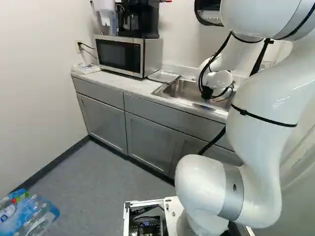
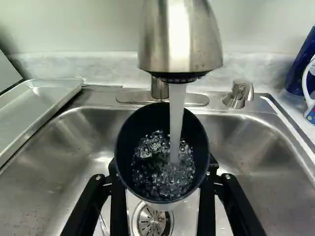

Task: Rinse the cup and place it in the tray

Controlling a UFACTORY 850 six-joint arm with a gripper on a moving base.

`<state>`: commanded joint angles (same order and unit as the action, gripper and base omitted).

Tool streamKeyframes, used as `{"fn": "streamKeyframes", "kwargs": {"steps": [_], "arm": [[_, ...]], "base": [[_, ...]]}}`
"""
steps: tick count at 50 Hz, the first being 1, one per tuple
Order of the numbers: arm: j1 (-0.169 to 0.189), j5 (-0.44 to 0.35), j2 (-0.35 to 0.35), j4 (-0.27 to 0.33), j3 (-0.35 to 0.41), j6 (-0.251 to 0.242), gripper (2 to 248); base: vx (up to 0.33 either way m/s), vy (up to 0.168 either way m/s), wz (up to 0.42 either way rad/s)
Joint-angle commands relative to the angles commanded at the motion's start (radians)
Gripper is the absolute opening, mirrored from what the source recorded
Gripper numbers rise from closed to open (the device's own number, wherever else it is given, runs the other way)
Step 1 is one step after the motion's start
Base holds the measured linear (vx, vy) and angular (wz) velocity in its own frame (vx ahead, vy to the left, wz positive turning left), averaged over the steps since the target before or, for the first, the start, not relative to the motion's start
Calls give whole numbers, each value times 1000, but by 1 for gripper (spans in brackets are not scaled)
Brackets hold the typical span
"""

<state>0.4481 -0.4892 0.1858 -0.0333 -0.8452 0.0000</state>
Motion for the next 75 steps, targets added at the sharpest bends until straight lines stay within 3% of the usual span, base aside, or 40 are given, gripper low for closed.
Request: {"fn": "streamKeyframes", "kwargs": {"steps": [35,75], "arm": [[-10,0,-8,0,9,0,125],[-127,0,-15,0,16,0,125]], "base": [[0,0,0],[0,0,0]]}}
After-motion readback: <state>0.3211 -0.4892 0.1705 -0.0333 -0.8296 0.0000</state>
